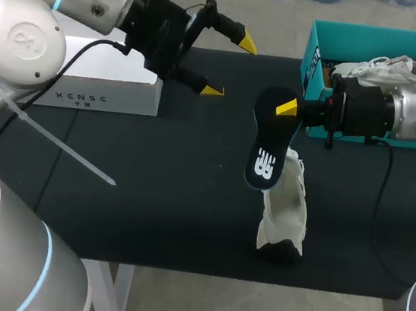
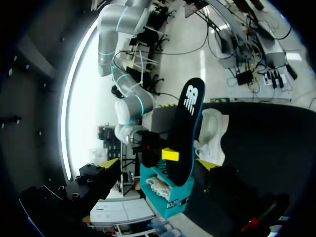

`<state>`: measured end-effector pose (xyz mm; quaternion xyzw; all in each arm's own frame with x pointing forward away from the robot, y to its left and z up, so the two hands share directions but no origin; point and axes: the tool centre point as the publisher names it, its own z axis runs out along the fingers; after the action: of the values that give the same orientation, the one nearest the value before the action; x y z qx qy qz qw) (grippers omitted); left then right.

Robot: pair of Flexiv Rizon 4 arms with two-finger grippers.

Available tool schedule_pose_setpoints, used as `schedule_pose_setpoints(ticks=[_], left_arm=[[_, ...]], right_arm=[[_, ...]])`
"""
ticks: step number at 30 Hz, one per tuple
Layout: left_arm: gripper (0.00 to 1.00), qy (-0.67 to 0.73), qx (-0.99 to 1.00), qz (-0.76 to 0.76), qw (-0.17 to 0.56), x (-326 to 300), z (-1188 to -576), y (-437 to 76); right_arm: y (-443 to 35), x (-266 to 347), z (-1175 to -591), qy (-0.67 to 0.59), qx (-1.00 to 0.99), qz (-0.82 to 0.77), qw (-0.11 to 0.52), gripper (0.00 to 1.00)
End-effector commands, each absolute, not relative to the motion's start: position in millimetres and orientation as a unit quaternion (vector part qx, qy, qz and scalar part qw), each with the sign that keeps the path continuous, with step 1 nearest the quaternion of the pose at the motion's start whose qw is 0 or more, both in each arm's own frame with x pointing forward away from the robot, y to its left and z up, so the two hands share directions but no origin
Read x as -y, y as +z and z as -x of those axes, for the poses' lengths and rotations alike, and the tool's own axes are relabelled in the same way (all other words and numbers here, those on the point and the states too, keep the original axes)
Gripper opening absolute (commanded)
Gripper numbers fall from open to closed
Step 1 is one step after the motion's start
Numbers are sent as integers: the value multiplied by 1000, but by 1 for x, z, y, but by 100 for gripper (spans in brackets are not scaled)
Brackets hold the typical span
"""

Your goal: Take the shoe out of the shoebox, open the shoe tongue, remove and reinsert the insole, then place the shoe into the shoebox

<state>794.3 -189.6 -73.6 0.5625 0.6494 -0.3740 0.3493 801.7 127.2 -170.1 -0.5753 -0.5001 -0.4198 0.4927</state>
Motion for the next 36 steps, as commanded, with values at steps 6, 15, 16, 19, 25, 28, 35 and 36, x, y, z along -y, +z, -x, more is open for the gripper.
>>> schedule_pose_setpoints(ticks=[6,15,16,19,25,28,35,36], left_arm=[[100,-373,-649,-563,350,190,-794,-74],[100,-412,-591,-569,395,183,-786,-81],[100,-415,-572,-578,408,182,-783,-81],[100,-451,-511,-576,452,176,-777,-85],[100,-454,-456,-581,499,172,-768,-100],[100,-443,-439,-593,510,176,-764,-107],[100,-450,-421,-591,521,190,-762,-122],[100,-451,-423,-590,519,193,-763,-124]], right_arm=[[-170,-127,-801,-419,500,577,491,0],[-170,-127,-801,-419,500,577,491,0],[-170,-127,-801,-419,500,577,491,0],[-170,-127,-801,-419,500,577,491,0],[-170,-127,-801,-419,500,577,491,0],[-170,-127,-801,-419,500,577,491,0],[-170,-127,-801,-419,500,577,491,0],[-170,-127,-801,-419,500,577,491,0]])
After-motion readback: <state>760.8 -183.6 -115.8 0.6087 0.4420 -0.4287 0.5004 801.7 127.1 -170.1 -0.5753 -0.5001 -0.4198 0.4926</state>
